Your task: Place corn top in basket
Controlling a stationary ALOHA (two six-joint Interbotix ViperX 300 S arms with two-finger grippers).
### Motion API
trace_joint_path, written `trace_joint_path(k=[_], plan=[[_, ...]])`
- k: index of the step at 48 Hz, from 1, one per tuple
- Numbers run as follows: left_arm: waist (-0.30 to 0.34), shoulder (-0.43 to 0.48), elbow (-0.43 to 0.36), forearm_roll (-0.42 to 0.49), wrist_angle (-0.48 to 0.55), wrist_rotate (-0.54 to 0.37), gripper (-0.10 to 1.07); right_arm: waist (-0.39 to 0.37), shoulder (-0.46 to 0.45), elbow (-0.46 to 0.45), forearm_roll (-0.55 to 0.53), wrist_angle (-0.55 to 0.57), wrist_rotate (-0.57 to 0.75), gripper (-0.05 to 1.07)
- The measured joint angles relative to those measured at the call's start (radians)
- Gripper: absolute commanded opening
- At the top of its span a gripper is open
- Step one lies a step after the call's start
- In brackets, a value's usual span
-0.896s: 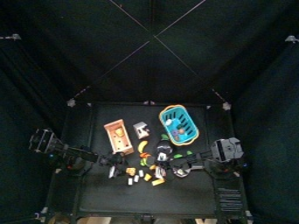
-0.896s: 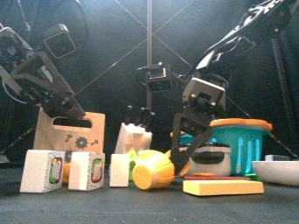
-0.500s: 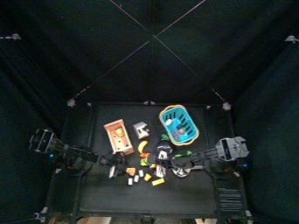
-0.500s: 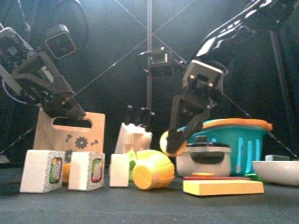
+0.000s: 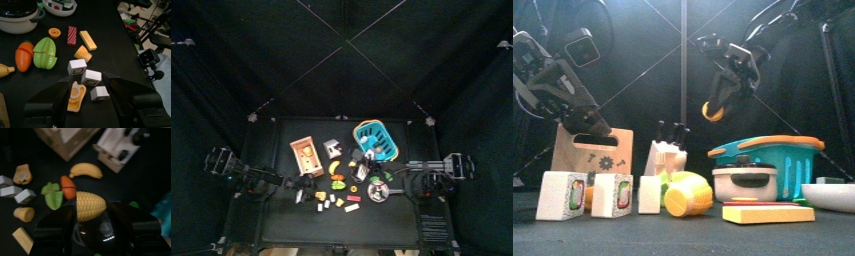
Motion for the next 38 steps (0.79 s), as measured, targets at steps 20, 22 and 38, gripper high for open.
trace_joint_path(k=[20, 22, 38], plan=[[0.002, 0.037, -0.025, 0.009, 0.0, 0.026, 0.87, -0.344, -0.032, 0.184, 0.014, -0.083, -0.005, 0.68], [0.002, 0.038, -0.025, 0.008, 0.0, 0.026, 0.87, -0.351, -0.032, 0.19, 0.017, -0.091, 0.0, 0.74], [0.006, 0.038, -0.025, 0.008, 0.0, 0.028, 0.87, -0.357, -0.028, 0.202, 0.02, -0.12, -0.002, 1.01]])
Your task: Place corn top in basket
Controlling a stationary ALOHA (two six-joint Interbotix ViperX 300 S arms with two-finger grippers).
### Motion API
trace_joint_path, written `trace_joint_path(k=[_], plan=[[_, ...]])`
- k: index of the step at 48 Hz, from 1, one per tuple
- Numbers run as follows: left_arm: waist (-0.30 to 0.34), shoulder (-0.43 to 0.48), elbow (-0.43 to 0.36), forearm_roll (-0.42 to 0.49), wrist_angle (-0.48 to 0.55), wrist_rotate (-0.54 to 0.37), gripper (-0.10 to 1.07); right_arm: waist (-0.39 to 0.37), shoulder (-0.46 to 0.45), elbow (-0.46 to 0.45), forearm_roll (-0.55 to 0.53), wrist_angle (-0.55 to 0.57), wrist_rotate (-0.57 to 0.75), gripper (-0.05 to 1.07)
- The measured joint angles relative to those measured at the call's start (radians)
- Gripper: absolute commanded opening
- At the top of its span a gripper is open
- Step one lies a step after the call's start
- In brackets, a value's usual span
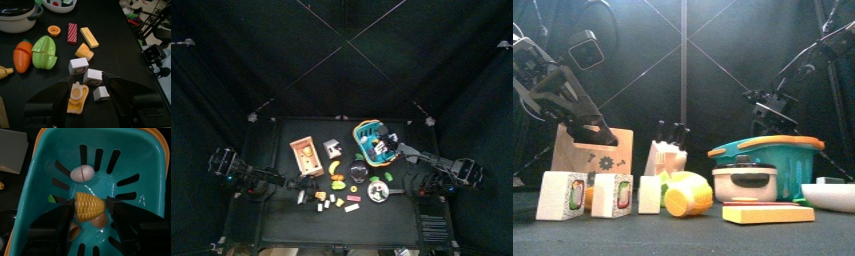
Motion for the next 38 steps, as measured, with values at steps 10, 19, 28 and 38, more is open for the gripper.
trace_joint_path(k=[10, 19, 28, 38], plan=[[0.002, 0.002, 0.0, 0.0, 0.0, 0.0, 0.87, 0.005, 0.006, 0.0, 0.0, 0.0, 0.002, 1.01], [0.002, 0.002, 0.0, 0.002, 0.0, 0.0, 0.87, 0.014, 0.008, 0.002, 0.0, 0.002, 0.0, 1.01], [0.003, 0.0, 0.002, 0.002, 0.0, -0.002, 0.87, 0.018, 0.008, 0.0, 0.0, 0.0, 0.0, 1.01], [0.003, 0.002, 0.0, 0.0, 0.0, -0.002, 0.87, 0.02, 0.008, 0.0, 0.0, 0.0, -0.002, 1.01]])
